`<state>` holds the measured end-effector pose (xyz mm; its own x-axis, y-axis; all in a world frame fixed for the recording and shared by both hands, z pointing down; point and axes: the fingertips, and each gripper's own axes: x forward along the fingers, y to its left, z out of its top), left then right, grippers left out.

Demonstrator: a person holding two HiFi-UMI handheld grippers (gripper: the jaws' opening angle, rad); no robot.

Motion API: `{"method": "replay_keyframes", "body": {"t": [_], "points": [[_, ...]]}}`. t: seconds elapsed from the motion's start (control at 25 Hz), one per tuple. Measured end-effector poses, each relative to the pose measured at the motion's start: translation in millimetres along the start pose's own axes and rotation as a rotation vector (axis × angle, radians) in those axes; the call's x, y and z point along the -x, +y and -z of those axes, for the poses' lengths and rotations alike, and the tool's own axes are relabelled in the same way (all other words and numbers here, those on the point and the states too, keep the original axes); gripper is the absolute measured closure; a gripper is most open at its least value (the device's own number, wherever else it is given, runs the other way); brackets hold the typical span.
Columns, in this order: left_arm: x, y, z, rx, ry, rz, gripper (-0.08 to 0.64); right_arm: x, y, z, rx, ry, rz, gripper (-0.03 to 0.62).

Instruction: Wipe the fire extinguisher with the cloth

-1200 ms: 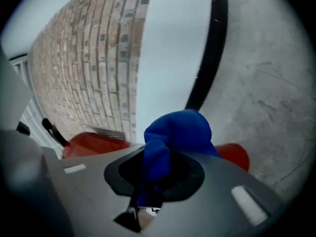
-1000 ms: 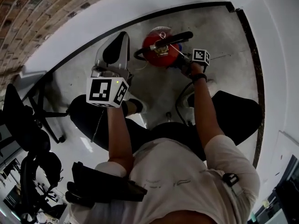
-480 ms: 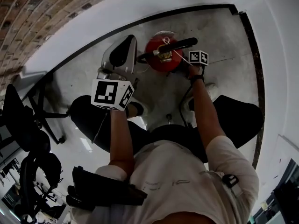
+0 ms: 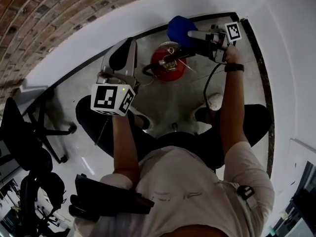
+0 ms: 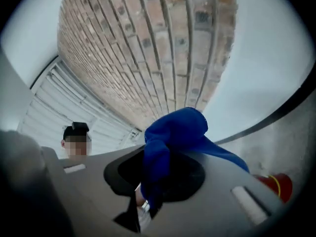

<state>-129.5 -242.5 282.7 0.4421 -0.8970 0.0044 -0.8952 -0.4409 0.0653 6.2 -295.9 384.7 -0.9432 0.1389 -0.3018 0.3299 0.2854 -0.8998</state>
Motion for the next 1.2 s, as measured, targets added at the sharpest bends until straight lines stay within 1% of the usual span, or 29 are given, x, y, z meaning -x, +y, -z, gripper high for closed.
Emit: {"method": "replay_keyframes", "body": {"t": [0.04,0.08,0.12,0.16,0.24,0.28,0.32,0.4,0.48,0.6,0.72,0.8,0.92,1.0,1.08,1.16,1.2], "points": [[0,0,0,0.001,0.0,0.002,0.56,-9,1,10,-0.012,0.072,0.004,0.52],[0,-1,1,0.002,0.002,0.003,0.56,-16,-4,21,-0.028,0.139,0.025,0.52],[0,-1,1,0.003,0.004,0.002,0.56,-21,-12,30,-0.049,0.188,0.045,0.52],[0,-1,2,0.004,0.007,0.001,0.56,-24,-19,37,-0.073,0.208,0.049,0.52],[-1,1,5,0.009,0.011,-0.005,0.56,-24,-30,38,-0.111,0.176,0.019,0.52],[-2,2,6,0.014,0.012,-0.008,0.56,-20,-38,38,-0.118,0.149,0.018,0.52],[-3,3,8,0.019,0.012,-0.01,0.56,-13,-51,39,-0.119,0.132,0.041,0.52],[-5,5,12,0.028,0.015,-0.016,0.56,4,-90,52,-0.114,0.139,0.145,0.522],[-5,6,20,0.033,0.034,-0.029,0.56,19,-136,70,-0.152,0.139,0.236,0.522],[-7,8,39,0.054,0.087,-0.05,0.56,38,-203,94,-0.259,0.056,0.316,0.522],[-7,17,55,0.087,0.126,-0.075,0.56,65,-272,118,-0.342,-0.031,0.452,0.522],[-4,21,65,0.1,0.143,-0.089,0.56,82,-310,134,-0.375,-0.075,0.558,0.52],[-2,25,76,0.112,0.163,-0.102,0.56,103,-346,153,-0.383,-0.102,0.716,0.52],[-1,27,80,0.113,0.173,-0.107,0.559,124,-372,164,-0.344,-0.081,0.828,0.522],[0,27,81,0.111,0.177,-0.108,0.56,145,-396,174,-0.264,0.012,0.938,0.523],[-1,26,79,0.105,0.171,-0.102,0.56,148,-399,179,-0.205,0.137,0.996,0.523],[-1,26,77,0.1,0.163,-0.096,0.56,143,-392,176,-0.182,0.188,0.999,0.523]]}}
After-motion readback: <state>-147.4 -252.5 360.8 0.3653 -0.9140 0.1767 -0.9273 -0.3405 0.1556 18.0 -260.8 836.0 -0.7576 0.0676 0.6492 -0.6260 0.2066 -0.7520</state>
